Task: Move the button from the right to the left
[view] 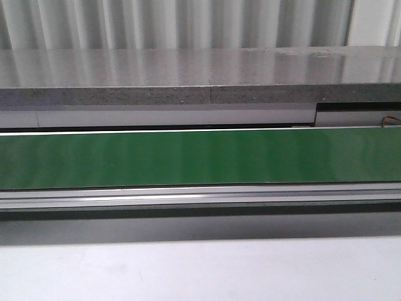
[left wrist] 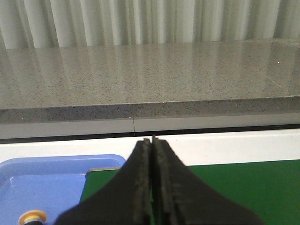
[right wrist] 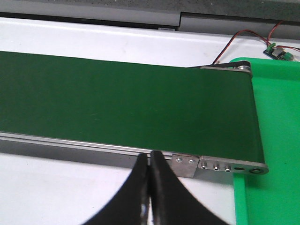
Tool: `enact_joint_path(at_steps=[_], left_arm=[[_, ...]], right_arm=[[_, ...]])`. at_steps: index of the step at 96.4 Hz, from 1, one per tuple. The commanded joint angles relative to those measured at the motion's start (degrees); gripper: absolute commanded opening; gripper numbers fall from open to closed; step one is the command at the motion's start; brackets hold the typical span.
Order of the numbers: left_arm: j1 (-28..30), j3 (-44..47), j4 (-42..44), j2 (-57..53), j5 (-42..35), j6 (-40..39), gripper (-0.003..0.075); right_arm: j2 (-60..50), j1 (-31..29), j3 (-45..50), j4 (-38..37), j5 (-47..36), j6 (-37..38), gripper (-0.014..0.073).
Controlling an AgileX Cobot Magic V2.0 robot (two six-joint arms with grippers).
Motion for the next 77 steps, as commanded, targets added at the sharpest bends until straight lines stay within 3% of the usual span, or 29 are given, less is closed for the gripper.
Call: enact_joint_path(at_steps=[1, 46, 77], left_arm=[[-0.4, 2.1, 1.0, -3.5, -6.1, -1.8, -0.002], [-0.4, 13.1, 1.5, -26.4, -1.5, -1.8, -0.002], [-0.4, 16.6, 1.3, -27.2, -1.8, -2.4, -0.002]], right_arm=[[0.2, 0.0, -1.5, 0.0, -4.2, -0.5, -0.0067], [0.2, 0.0, -1.5, 0.0, -4.2, -0.5, -0.0067], [0.2, 0.0, -1.5, 0.0, -4.0, -0.5, -0.0067]])
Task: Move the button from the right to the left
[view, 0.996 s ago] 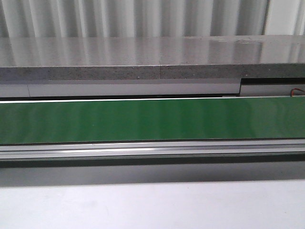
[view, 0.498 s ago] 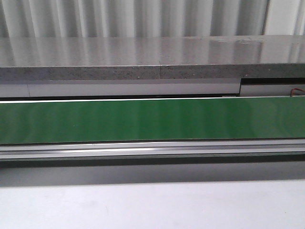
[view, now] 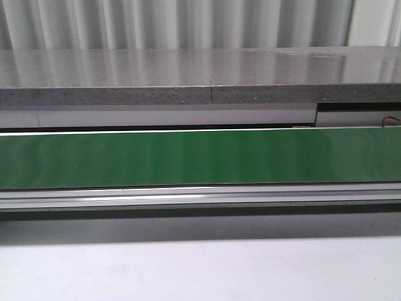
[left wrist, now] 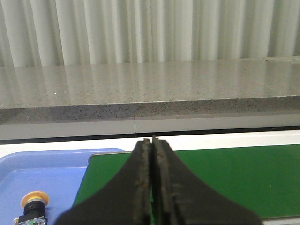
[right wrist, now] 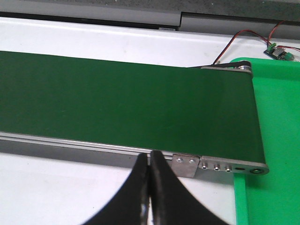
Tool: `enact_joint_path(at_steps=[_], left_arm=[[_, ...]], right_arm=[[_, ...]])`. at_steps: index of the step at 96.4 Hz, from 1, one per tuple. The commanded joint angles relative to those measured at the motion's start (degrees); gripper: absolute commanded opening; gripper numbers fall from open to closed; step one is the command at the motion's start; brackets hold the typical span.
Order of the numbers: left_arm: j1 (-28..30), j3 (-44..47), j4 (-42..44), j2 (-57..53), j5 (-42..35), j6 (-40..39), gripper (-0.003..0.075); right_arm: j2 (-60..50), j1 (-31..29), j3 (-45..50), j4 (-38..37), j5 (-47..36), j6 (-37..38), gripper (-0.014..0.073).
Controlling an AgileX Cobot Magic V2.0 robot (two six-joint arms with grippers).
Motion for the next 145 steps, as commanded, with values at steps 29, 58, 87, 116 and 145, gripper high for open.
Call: enact_joint_path(at_steps=[29, 58, 87, 116, 145], left_arm=[[-0.4, 1.4, -0.2, -2.0, -5.3, -0.9, -0.002], [-0.4, 1.4, -0.2, -2.0, -5.3, -0.9, -0.002], [-0.4, 1.4, -0.2, -2.0, -5.3, -0.9, -0.002], [-0.4, 1.4, -0.2, -2.0, -5.3, -0.9, -0.002], [-0.4, 1.4, -0.2, -2.0, -5.3, -0.9, -0.002]], right_arm=[[0.2, 0.0, -1.5, 0.0, -4.0, -0.5, -0.0067], [0.2, 0.0, -1.5, 0.0, -4.0, -0.5, -0.0067], [0.2, 0.0, -1.5, 0.0, -4.0, -0.5, -0.0067], [0.1, 0.0, -1.5, -0.5, -4.4, -0.5, -0.0067], [-7.8, 0.0, 4.3, -2.3, -14.6, 2.4, -0.0067]])
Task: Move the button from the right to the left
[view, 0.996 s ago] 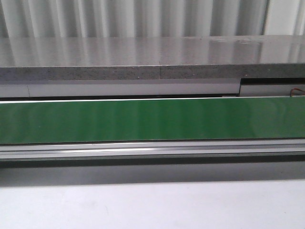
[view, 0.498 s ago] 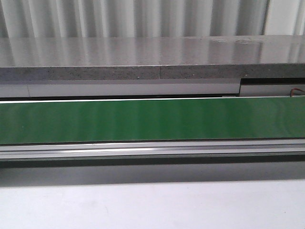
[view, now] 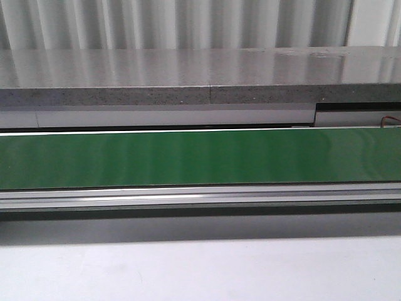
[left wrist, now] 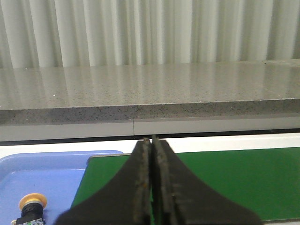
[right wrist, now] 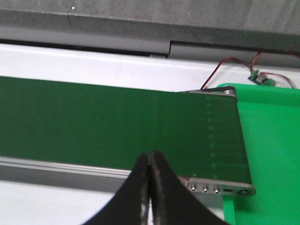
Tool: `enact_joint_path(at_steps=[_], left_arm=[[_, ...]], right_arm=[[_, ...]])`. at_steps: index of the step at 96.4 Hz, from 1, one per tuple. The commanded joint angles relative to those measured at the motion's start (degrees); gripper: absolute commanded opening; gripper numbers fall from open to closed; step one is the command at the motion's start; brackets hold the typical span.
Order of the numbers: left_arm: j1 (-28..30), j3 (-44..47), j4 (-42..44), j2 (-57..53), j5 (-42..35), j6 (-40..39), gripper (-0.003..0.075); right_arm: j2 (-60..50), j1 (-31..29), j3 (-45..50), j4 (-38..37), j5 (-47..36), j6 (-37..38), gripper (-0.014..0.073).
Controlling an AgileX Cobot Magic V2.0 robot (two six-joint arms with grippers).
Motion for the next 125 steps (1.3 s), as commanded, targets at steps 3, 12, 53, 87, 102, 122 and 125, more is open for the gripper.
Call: enact_joint_path(at_steps=[3, 12, 53, 87, 102, 122, 125], left_arm=[[-0.4, 1.4, -0.2, -2.0, -5.0, -0.6, -0.002], [-0.4, 1.4, -0.2, -2.0, -5.0, -0.6, -0.002], [-0.4, 1.4, -0.2, -2.0, -5.0, -0.6, -0.002], [-0.4, 1.4, -0.2, -2.0, -5.0, -0.6, -0.002], [-0.4, 1.4, -0.2, -2.0, -5.0, -0.6, -0.002], [-0.4, 1.4, -0.2, -2.0, -5.0, -0.6, -0.002], [-0.4, 1.4, -0.2, -2.0, -5.0, -0.6, -0.002]], right_arm=[[-3.9, 0.0, 1.9, -2.1, -9.0, 3.1, -0.0067], [-7.6, 0.0, 5.1, -5.2, -10.7, 8.5, -0.0067], [-21.6, 1.2, 18.4, -11.6, -18.5, 17.4, -0.0067], [-27.1, 3.1, 27.5, -11.5, -27.5, 17.4, -0.0067], [-27.1, 3.1, 27.5, -11.5, -28.0, 17.5, -0.0067], [-27.1, 3.1, 27.5, -11.4, -28.1, 17.5, -0.0067], [-27.1, 3.1, 27.5, -11.4, -28.0, 17.5, -0.0067]])
